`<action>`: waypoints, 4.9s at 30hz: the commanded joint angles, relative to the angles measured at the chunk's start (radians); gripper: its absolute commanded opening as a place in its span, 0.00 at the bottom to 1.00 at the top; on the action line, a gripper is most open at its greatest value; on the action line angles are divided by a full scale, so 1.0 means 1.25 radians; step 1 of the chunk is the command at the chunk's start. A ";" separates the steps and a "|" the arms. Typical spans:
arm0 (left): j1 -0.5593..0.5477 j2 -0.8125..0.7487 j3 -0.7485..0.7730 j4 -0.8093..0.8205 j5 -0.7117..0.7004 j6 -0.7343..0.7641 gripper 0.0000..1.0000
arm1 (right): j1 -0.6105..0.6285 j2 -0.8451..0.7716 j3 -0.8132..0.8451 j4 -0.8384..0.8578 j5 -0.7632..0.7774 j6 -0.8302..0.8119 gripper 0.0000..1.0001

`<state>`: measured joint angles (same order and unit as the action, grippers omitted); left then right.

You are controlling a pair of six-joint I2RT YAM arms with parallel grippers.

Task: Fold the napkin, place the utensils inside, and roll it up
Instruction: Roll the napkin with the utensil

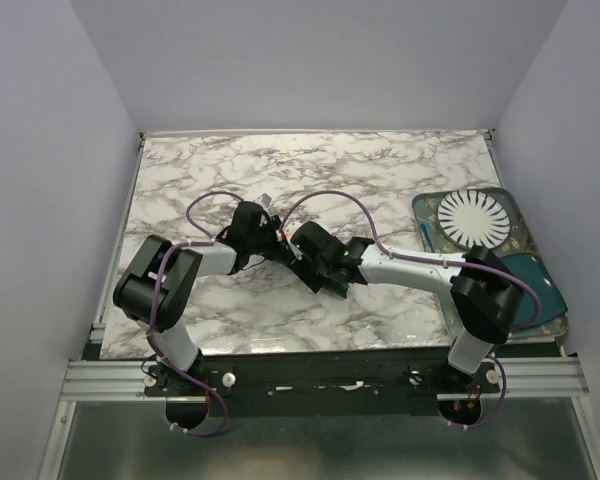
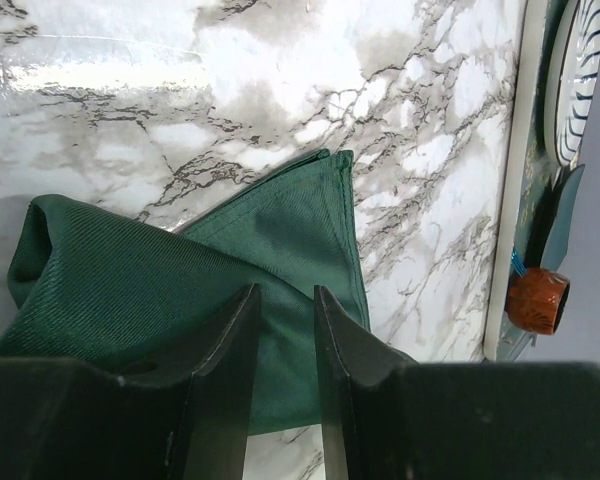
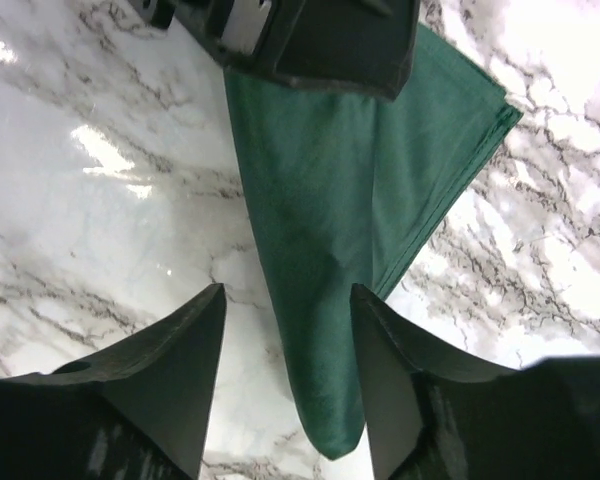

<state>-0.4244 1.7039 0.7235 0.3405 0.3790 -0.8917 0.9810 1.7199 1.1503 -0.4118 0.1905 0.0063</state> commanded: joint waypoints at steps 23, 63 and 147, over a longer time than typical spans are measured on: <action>0.044 -0.006 0.025 -0.038 0.059 0.010 0.39 | -0.014 0.154 0.007 0.088 0.104 -0.025 0.47; -0.004 0.048 0.083 -0.048 -0.006 0.064 0.36 | -0.387 0.264 0.095 0.031 -0.837 0.212 0.52; 0.033 0.053 0.057 0.000 -0.032 0.043 0.27 | -0.396 0.339 0.141 -0.014 -0.836 0.190 0.45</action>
<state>-0.3985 1.7336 0.8089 0.3138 0.3958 -0.8616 0.4889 2.1979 1.3827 -0.4156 -1.0027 0.2642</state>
